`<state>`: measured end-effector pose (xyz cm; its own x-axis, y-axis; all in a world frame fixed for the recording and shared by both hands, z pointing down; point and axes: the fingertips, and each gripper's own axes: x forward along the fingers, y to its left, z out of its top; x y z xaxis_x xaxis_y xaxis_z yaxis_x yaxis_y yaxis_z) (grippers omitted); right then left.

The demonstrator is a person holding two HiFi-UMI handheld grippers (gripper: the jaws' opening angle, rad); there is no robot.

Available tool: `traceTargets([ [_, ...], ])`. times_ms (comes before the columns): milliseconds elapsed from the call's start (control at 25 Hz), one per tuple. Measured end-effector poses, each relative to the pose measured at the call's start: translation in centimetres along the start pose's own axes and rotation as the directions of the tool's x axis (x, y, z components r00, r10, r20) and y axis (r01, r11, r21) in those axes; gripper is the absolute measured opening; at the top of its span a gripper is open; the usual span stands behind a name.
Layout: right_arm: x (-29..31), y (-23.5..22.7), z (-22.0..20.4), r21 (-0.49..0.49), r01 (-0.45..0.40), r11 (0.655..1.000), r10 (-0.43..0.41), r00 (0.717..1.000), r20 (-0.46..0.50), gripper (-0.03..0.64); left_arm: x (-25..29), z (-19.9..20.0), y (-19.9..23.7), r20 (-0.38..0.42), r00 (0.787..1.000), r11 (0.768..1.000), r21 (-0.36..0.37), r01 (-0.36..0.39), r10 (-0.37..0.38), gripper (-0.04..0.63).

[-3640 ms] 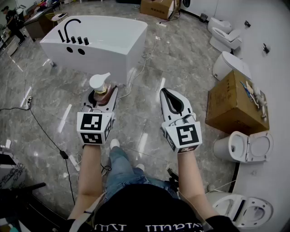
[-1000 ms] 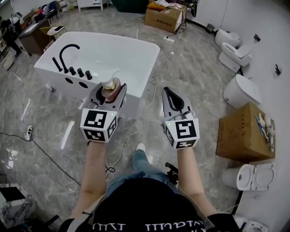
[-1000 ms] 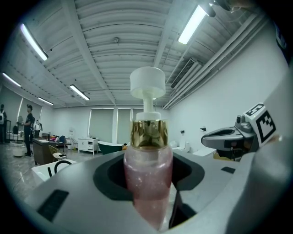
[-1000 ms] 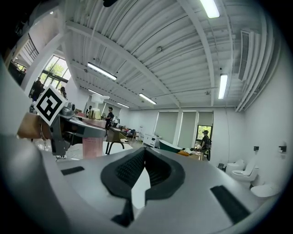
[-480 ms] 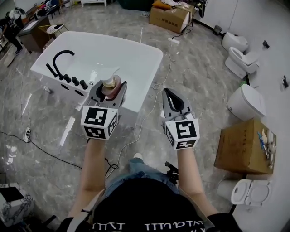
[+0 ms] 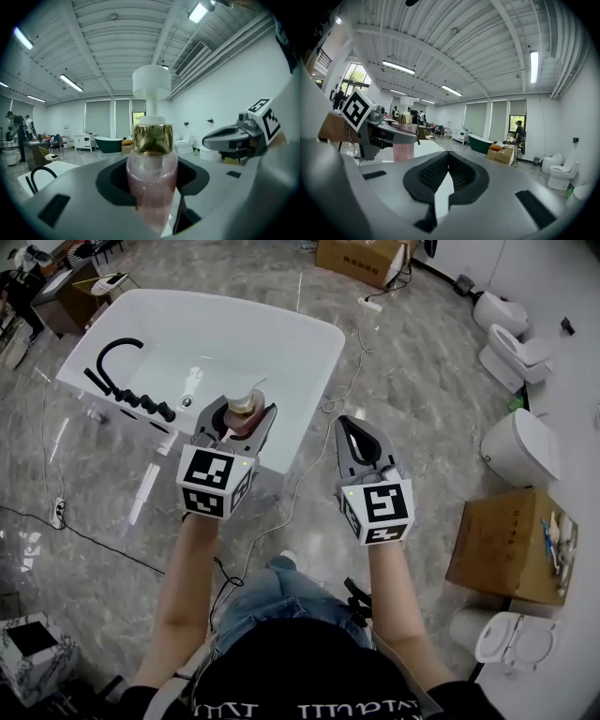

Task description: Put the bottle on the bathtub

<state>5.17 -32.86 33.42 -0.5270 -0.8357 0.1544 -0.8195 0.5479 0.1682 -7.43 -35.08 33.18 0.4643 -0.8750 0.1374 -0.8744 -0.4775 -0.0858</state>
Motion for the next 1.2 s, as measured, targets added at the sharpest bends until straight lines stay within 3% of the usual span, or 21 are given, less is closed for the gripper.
traceTargets([
  [600,6.9,-1.5,-6.8,0.08,0.061,0.995,-0.053,0.994,-0.091,0.015,6.9,-7.6,1.0,-0.065,0.992,0.993,-0.033,0.11,-0.112,0.213],
  [880,8.5,-1.9,-11.4,0.129,0.096,0.987,-0.076,0.985,-0.156,0.015,9.7,-12.6,-0.7,-0.118,0.97,0.977,-0.048,0.207,-0.212,0.213],
  [1200,8.1,-2.2,-14.9,0.15,0.118,0.982,-0.085,0.974,-0.21,0.015,11.6,-17.8,-1.7,-0.201,0.943,0.964,-0.087,0.251,-0.264,0.213],
])
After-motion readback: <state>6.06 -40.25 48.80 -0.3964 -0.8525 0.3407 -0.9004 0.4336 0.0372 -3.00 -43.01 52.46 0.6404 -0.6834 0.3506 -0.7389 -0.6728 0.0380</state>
